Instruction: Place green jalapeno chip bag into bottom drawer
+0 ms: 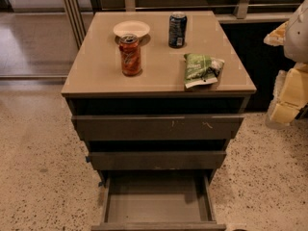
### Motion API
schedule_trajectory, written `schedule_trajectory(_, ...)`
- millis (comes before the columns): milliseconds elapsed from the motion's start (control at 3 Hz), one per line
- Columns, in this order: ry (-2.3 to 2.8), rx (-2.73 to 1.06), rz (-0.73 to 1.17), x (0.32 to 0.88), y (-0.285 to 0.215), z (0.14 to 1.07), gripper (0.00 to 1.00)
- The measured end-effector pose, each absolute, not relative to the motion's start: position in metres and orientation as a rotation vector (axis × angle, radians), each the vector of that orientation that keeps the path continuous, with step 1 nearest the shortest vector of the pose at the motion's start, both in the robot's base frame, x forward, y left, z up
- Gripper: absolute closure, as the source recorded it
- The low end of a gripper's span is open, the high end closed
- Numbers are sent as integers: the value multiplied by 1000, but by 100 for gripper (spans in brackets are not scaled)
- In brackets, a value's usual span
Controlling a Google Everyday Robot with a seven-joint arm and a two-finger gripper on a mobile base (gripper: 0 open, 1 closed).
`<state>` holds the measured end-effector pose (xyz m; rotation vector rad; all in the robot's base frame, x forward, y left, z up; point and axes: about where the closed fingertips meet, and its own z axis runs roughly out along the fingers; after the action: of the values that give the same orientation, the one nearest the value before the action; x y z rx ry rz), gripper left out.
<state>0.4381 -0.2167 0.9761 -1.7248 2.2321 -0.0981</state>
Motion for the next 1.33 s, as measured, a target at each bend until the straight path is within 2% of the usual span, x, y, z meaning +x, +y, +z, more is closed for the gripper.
schedule_trajectory(667, 2191, -1676, -97, 457, -216, 970, 0)
schedule_trajectory(1333, 2012, -1538, -32, 545, -204, 947, 0)
